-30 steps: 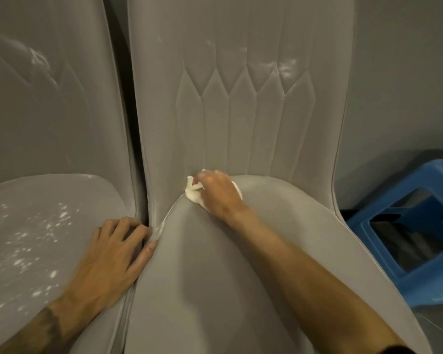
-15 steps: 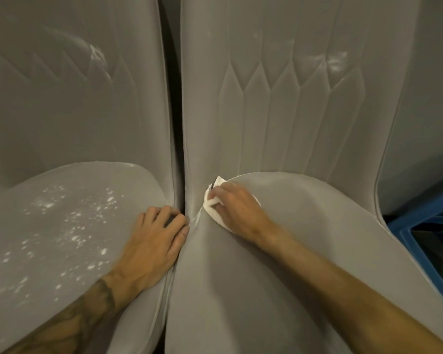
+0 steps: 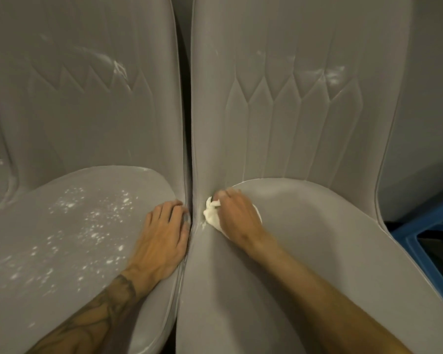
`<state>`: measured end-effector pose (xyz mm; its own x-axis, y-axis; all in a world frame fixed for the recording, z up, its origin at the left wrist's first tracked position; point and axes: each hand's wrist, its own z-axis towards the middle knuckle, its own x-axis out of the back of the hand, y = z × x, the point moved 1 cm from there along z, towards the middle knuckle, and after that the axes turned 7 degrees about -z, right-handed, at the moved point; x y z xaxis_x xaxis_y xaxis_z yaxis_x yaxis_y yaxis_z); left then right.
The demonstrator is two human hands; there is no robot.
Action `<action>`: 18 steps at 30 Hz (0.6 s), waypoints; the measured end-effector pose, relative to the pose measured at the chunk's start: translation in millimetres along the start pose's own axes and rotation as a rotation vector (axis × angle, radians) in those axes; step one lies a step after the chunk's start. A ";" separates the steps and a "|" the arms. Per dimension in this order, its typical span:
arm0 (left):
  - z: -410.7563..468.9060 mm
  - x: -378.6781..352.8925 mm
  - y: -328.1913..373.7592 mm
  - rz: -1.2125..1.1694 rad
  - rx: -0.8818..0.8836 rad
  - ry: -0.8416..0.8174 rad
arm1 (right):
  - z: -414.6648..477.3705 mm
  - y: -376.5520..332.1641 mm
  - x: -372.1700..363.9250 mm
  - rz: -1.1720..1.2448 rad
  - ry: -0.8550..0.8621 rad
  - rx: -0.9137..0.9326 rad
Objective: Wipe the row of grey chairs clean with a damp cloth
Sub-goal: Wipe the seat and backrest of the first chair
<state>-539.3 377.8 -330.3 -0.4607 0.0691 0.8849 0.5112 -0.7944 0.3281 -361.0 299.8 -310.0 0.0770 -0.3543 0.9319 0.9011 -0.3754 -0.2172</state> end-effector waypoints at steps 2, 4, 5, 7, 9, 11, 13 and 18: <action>0.4 -1.5 -3.3 -0.022 0.017 -0.009 | -11.5 -12.9 -5.2 -0.067 0.020 0.057; 0.0 -2.9 -5.7 -0.023 -0.010 -0.023 | -42.9 -24.6 -7.6 0.013 0.028 0.208; -0.7 -3.4 -7.5 -0.015 -0.033 -0.032 | -56.5 -23.8 -4.8 0.064 0.010 0.287; -1.7 -3.0 -10.1 0.003 -0.060 -0.060 | -58.6 -16.3 4.8 0.092 -0.046 0.324; -0.1 -2.1 -11.5 0.002 -0.066 -0.067 | -34.5 -11.6 10.9 0.002 -0.041 0.178; 0.2 -2.3 -11.6 -0.005 -0.060 -0.073 | -21.6 -15.1 10.9 -0.096 -0.004 0.074; 1.3 -1.3 -12.1 -0.028 -0.061 -0.107 | -33.4 -28.5 11.6 -0.031 -0.018 0.155; 11.5 6.8 -12.9 -0.092 -0.063 -0.139 | -37.7 -12.8 28.0 0.166 -0.219 0.276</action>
<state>-540.7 395.5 -324.6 -0.3963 0.2228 0.8907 0.4228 -0.8168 0.3925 -386.4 262.4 -292.0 0.2936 -0.1880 0.9373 0.9475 -0.0728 -0.3114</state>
